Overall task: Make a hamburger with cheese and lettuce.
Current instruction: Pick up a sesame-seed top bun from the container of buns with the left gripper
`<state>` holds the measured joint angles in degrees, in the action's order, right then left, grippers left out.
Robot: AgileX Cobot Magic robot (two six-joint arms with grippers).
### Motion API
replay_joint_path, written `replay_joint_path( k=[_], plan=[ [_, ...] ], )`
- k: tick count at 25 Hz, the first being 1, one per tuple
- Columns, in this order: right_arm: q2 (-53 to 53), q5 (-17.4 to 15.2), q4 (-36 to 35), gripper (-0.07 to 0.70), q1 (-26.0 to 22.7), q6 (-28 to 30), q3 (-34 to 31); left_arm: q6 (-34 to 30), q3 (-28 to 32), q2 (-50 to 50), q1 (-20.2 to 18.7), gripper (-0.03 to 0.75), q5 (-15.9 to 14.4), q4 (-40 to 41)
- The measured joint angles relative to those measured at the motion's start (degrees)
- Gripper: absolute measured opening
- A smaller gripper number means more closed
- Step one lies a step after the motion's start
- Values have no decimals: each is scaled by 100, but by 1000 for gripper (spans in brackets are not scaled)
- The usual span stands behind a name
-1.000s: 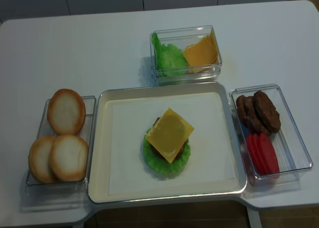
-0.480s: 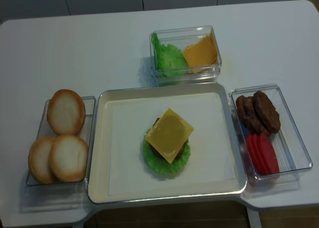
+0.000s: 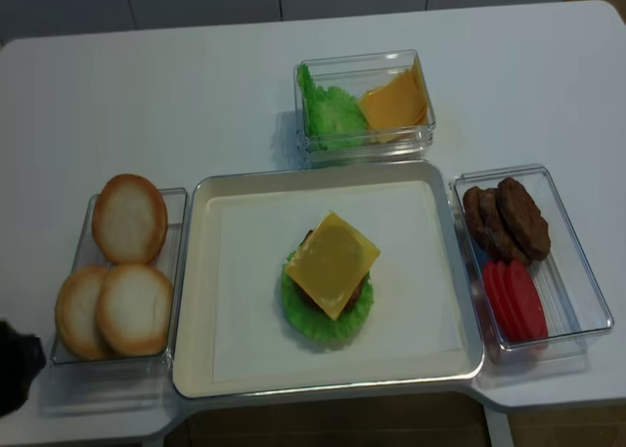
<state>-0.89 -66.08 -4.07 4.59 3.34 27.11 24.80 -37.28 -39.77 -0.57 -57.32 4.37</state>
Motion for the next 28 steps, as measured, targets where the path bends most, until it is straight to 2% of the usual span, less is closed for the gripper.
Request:
replay_joint_path(
  k=[8,11,13,16,19,28],
  plan=[
    [0,0,0,387,0,-11,0,101,-646,-1718,27,469,170,-214],
    [0,0,0,387,0,-24,0,-7,-799,-2074,303,469,173,-508],
    [0,0,0,387,0,-24,0,-330,-853,-2205,647,469,173,-820],
    [0,0,0,387,0,-24,0,-1251,-856,-2355,1308,469,136,-1517],
    [0,0,0,387,0,-13,0,-1813,-856,-2472,1716,469,129,-1854],
    [0,0,0,387,0,-13,0,-2868,-856,-2757,1795,469,332,-2133]
  ],
)
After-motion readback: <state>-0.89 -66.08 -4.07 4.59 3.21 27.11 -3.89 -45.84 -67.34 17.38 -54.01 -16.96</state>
